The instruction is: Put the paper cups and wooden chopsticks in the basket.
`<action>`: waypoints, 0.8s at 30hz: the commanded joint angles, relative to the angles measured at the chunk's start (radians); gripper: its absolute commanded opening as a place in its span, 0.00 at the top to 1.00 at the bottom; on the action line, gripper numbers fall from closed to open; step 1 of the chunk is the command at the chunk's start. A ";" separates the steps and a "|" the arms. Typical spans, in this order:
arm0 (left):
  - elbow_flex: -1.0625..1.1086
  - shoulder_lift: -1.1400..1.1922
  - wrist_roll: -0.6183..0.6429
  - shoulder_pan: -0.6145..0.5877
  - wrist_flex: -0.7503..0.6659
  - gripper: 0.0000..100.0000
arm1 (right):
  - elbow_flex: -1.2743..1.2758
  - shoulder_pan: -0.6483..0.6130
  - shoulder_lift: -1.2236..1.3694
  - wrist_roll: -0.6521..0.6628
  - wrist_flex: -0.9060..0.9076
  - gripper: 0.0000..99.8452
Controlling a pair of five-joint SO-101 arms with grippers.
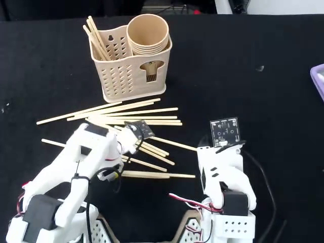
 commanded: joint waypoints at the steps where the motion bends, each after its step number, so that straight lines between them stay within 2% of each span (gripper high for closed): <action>1: 0.001 -0.018 -0.005 -0.004 -0.029 0.88 | -0.002 -0.012 -0.065 0.011 -0.023 0.89; 3: 0.001 -0.018 0.002 -0.004 -0.028 0.88 | 0.004 -0.012 -0.065 0.011 -0.025 0.89; 6: 0.001 -0.018 0.031 -0.004 -0.026 0.98 | 0.004 -0.012 -0.065 0.011 -0.025 0.89; 7: 0.001 -0.018 0.031 -0.002 -0.026 0.96 | 0.004 -0.012 -0.065 0.011 -0.025 0.89; 10: -0.016 -0.018 0.032 -0.002 0.015 0.97 | 0.004 -0.012 -0.065 0.011 -0.025 0.89; 17: -0.162 -0.020 0.029 -0.002 0.210 0.97 | 0.004 -0.012 -0.065 0.011 -0.025 0.89; 21: -0.254 -0.020 -0.044 -0.002 0.341 0.97 | 0.005 -0.012 -0.065 0.011 -0.025 0.89; 24: -0.308 -0.020 -0.052 -0.012 0.385 0.97 | 0.005 -0.012 -0.065 0.011 -0.025 0.89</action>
